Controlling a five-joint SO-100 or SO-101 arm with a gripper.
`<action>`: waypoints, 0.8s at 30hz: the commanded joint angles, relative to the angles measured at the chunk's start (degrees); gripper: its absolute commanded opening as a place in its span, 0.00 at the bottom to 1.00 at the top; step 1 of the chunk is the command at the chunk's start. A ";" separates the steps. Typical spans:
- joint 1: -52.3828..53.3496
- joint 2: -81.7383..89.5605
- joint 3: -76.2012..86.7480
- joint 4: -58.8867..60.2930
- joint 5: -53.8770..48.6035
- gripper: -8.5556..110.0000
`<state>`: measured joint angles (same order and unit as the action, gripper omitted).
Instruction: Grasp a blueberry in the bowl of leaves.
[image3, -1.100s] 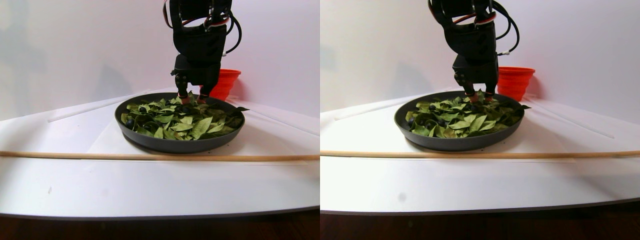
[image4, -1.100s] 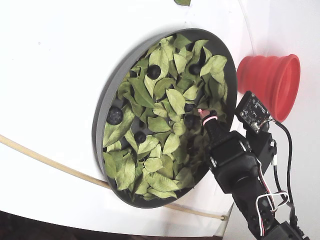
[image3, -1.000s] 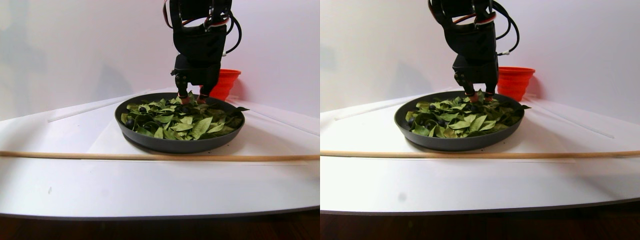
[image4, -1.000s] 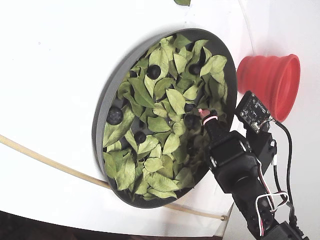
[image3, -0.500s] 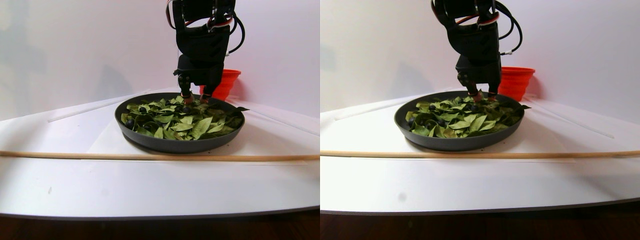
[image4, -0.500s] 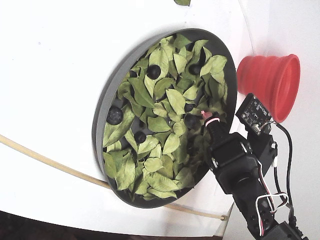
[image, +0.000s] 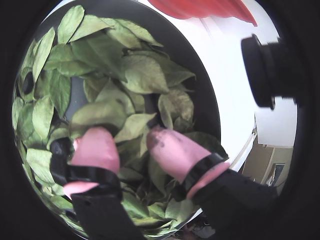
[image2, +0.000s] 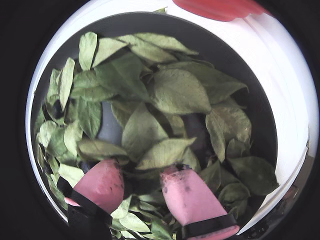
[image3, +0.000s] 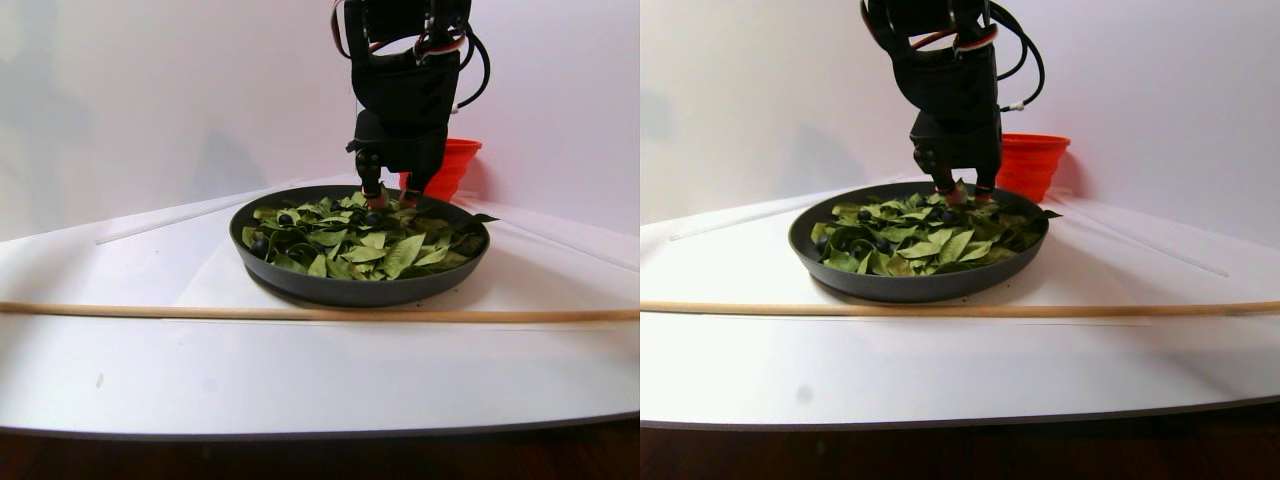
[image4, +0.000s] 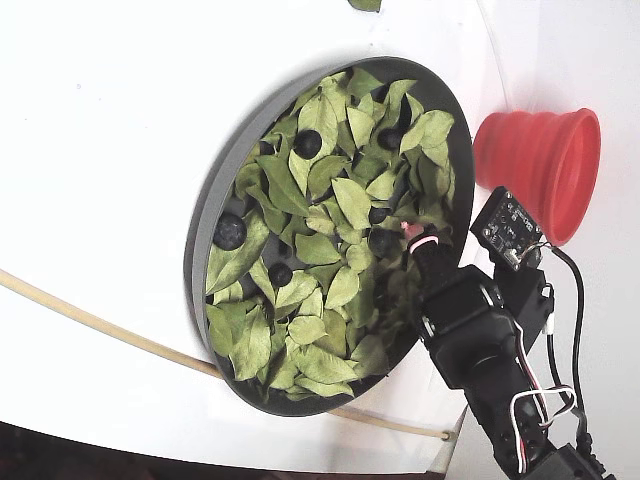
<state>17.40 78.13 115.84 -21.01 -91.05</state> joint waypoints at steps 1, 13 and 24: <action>-0.26 7.29 0.70 -1.05 -0.09 0.19; -1.41 10.99 3.16 0.26 0.88 0.19; -2.46 10.11 4.39 0.44 0.88 0.19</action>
<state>15.03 82.71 120.85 -20.65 -89.82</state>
